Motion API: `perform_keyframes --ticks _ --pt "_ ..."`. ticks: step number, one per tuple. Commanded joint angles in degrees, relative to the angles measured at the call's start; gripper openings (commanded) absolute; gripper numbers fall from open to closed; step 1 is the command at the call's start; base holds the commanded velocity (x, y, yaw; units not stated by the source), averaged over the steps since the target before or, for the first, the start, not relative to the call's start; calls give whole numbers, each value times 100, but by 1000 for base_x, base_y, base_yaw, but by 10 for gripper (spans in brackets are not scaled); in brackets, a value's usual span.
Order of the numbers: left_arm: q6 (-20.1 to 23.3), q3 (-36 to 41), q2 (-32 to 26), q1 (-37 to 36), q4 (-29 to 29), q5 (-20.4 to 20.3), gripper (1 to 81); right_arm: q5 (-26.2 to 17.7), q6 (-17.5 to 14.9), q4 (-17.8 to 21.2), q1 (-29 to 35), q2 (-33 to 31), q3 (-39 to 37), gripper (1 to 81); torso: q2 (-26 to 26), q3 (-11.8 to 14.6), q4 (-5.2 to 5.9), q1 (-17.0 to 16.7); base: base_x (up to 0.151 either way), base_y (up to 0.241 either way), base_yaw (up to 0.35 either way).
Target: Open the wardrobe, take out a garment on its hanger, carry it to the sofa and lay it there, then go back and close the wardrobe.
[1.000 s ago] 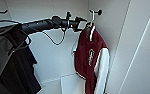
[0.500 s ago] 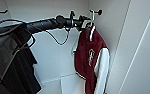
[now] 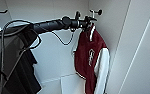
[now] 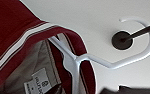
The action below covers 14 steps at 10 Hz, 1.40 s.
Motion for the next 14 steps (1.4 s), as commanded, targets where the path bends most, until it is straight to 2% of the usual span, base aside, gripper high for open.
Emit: perform_keyframes --ticks 1,6,9,14 --pt "21 -83 211 -968 -67 -275 811 -313 -15 2 220 34 22 811 0 0 0 0 0 0 0" --pt "21 -4 379 -669 311 -1129 811 -321 2 19 142 17 22 811 0 0 0 0 0 0 0" --pt "21 645 274 -695 661 -2032 811 -383 20 19 80 17 -31 811 0 0 0 0 0 0 0" --pt "-84 1341 -52 -827 1067 -2535 811 -462 29 19 71 52 -40 811 0 0 0 0 0 0 0"
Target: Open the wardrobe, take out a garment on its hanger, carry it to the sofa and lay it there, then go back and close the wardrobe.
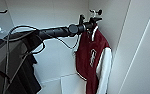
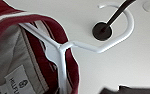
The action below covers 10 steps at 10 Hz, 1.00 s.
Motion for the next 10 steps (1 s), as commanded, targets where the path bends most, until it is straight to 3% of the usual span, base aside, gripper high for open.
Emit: perform_keyframes --ticks 1,8,9,10 --pt "-93 182 -86 -1211 448 -293 811 -371 2 19 181 30 20 811 0 0 0 0 0 0 0" --pt "-111 103 -25 -1211 475 -284 811 -371 2 19 198 30 20 811 2 0 0 0 0 0 0" --pt "-111 103 -16 -1211 483 -284 10 -371 2 19 198 30 20 811 2 0 0 0 0 0 0" --pt "-111 95 -7 -1211 475 -275 10 -371 2 19 198 30 20 811 2 0 0 0 0 0 0"
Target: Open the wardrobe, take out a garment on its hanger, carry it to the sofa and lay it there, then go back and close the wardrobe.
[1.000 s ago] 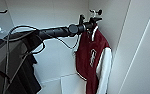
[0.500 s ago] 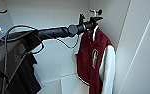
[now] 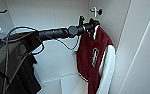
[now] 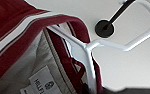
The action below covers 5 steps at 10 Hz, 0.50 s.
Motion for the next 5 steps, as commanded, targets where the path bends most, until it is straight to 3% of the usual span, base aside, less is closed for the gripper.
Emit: perform_keyframes --ticks 1,3,5 --pt "137 -52 56 -1277 208 -257 10 -338 2 19 205 25 24 811 0 0 0 0 0 0 0" --pt "137 -211 74 -1434 208 -195 10 -338 2 19 205 34 24 811 0 0 0 2 0 0 0" --pt "128 -499 127 -1760 208 199 10 -347 2 19 222 8 24 811 0 -2 0 2 0 0 0"
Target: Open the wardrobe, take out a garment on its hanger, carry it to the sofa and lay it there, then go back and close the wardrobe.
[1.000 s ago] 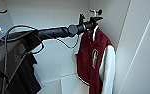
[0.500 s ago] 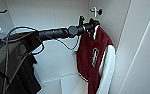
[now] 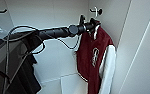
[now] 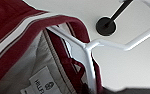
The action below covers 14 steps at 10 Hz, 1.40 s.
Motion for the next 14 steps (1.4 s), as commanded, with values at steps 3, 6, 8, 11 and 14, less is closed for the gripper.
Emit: perform_keyframes --ticks 3,6,8,11,14 --pt "134 -627 1 -2001 190 433 10 -260 2 19 217 -1 24 811 0 0 0 0 0 0 0" --pt "125 -469 -209 -2098 198 539 10 -252 10 2 217 -18 24 811 0 0 576 0 0 0 0" --pt "134 -416 -403 -2098 208 758 10 -252 11 -7 226 -19 24 811 0 0 827 0 0 0 0" --pt "151 -294 -578 -2063 392 1171 10 -243 2 2 244 -27 24 811 0 -2 817 0 0 0 0" --pt "204 961 -1245 -1940 427 873 10 -234 2 -25 261 -10 59 811 0 -2 926 2 0 0 0"
